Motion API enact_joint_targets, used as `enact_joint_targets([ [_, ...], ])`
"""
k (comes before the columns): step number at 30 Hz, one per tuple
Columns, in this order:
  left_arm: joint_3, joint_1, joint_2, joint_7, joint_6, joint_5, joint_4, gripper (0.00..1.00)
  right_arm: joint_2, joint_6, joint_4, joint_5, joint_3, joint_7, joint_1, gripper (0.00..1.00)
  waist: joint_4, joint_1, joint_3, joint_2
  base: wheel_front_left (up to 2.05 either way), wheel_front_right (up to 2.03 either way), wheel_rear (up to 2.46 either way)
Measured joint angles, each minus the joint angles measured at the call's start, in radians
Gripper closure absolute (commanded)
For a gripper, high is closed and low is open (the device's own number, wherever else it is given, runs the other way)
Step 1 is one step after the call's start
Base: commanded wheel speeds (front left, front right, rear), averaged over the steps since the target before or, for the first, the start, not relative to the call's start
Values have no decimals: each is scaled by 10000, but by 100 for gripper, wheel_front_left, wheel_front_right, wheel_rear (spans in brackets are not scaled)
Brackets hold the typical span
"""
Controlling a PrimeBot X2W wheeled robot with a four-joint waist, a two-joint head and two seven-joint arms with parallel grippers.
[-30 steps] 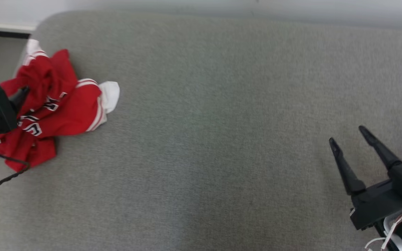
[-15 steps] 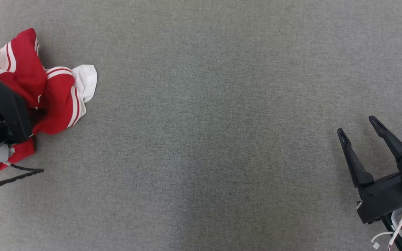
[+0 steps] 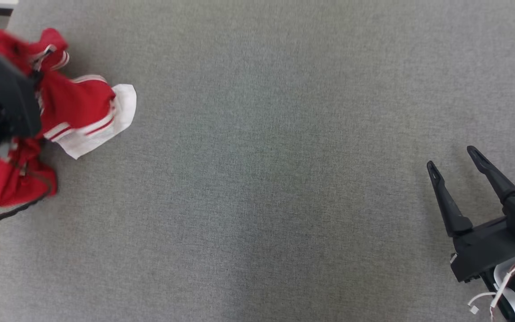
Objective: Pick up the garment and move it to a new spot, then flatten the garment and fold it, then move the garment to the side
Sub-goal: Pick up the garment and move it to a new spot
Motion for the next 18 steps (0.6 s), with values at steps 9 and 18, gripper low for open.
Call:
enact_joint_targets([
  [9,-1471,-431,-470,-1674,0,-660,-1574,100,721,0,780,186,324,-330,-387,0,-222,0,-715,0,0,0,0],
  [18,-3405,-384,-744,-2794,0,-1170,-3043,100,1235,84,1499,372,568,-721,-443,0,-913,-1,-1504,0,0,0,0],
])
